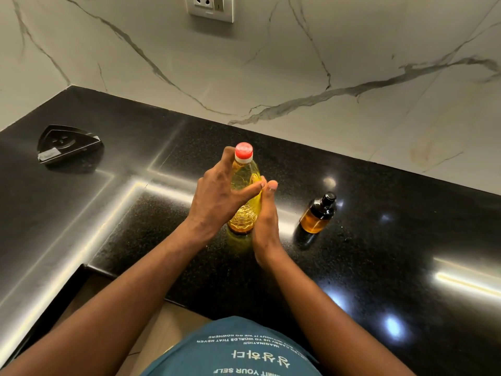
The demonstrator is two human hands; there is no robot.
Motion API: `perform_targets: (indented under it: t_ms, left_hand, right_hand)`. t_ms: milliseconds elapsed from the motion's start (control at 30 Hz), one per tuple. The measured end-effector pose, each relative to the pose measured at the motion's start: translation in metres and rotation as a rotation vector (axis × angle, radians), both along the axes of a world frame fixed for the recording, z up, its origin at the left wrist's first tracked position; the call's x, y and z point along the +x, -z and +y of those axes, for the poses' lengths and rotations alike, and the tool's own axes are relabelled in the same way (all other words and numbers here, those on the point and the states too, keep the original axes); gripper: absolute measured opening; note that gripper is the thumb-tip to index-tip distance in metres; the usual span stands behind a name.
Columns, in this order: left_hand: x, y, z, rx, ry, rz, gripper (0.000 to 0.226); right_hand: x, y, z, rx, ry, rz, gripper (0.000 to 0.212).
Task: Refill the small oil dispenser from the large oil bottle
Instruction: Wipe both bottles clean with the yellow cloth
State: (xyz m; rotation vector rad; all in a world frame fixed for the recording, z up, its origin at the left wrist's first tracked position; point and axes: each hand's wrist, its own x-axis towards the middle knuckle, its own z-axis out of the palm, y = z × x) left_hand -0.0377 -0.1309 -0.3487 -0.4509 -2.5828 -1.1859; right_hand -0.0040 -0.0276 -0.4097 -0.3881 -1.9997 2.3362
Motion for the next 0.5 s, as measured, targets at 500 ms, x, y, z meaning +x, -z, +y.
perform_targets:
  t_ms: [500]
  left_hand:
    - [0.0, 0.004, -0.002, 0.064, 0.024, -0.018, 0.06]
  right_hand:
    - [0.02, 0.013, 0.002, 0.109, -0.063, 0.025, 0.081]
